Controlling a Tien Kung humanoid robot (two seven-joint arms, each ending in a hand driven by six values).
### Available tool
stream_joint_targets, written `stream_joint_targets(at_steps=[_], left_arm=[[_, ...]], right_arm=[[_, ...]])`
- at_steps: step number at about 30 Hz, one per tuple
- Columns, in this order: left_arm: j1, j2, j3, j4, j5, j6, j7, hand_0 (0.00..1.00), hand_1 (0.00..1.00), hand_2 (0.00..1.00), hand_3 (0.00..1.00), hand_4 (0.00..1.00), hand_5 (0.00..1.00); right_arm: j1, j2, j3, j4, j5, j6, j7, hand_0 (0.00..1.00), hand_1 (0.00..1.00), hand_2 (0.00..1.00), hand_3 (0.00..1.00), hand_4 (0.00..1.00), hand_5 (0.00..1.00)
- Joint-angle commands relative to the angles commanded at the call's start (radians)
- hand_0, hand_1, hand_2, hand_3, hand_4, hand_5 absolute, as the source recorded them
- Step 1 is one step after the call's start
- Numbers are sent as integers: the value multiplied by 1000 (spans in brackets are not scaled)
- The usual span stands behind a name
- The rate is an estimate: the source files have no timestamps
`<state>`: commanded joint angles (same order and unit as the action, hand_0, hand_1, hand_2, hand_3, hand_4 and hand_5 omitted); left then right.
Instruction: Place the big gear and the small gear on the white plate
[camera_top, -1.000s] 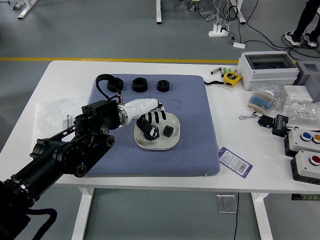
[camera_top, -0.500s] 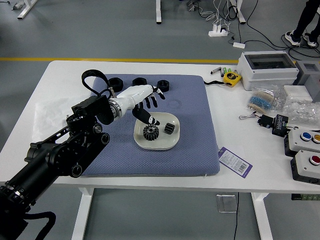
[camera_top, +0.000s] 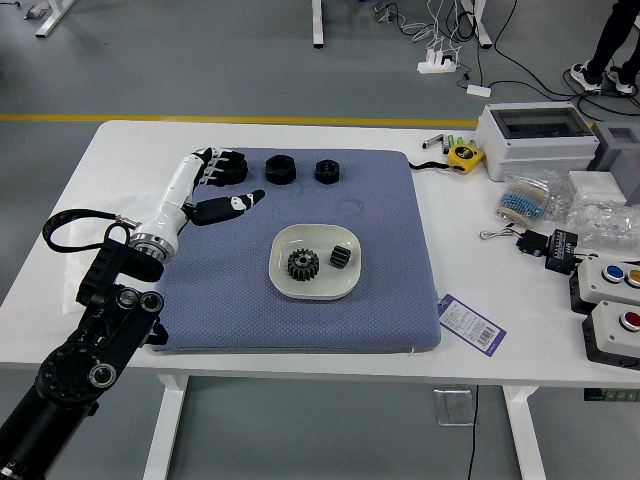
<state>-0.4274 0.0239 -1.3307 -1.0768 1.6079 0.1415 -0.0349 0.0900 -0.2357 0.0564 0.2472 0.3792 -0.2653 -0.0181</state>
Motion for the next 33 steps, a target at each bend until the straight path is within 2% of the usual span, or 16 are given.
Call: stream_joint_targets(at_steps=[2,5,8,10,11,13,15,17,23,29,33], left_arm=[[31,5,-15,-10,-31,-8,-1,633,652,686,625,875,275],[131,7,-69,-68,-151,-46,-57,633,652,686,625,875,275],[232,1,-112,-129,-272,-54,-115,618,633,650,609,868,291],[290,12,-122,-162,-353,-62,-136,618,633,650,609,868,291],[321,32,-121,-181,-396,-79,-136,618,633,650,609,868,291],[352,60,-120,-200,-441,-104,-128,617,631,656,610,862,298],[364,81,-122,-213,-450,-124,-118,617,631,656,610,862,298],[368,88,-128,-225,-458,-128,-114,617,631,656,610,862,298],[358,79,-138,-281,-465,-139,-116,616,629,668,612,861,303],[337,74,-139,-287,-460,-148,-117,619,627,678,614,856,309],[335,70,-139,-287,-472,-143,-136,610,623,676,614,849,321]], right_arm=[[-1,0,0,0,1,0,0,654,644,727,575,786,713],[-6,2,-5,-1,9,1,3,654,644,727,575,786,713],[-10,4,-10,-2,20,2,6,654,644,727,574,786,712],[-12,5,-10,-2,20,2,5,654,644,727,574,786,712],[-12,6,-9,-2,18,2,4,654,644,727,574,786,712],[-13,6,-5,-3,12,2,2,654,644,727,574,786,711],[-13,6,-4,-3,9,2,0,654,644,727,574,786,711],[-11,6,-4,-3,9,2,0,654,644,727,574,786,711],[-8,6,-5,-3,14,2,-1,653,644,726,573,785,712],[-4,5,-8,-3,19,2,1,653,643,726,572,784,714],[-2,4,-10,-2,25,2,3,653,643,726,572,784,714]])
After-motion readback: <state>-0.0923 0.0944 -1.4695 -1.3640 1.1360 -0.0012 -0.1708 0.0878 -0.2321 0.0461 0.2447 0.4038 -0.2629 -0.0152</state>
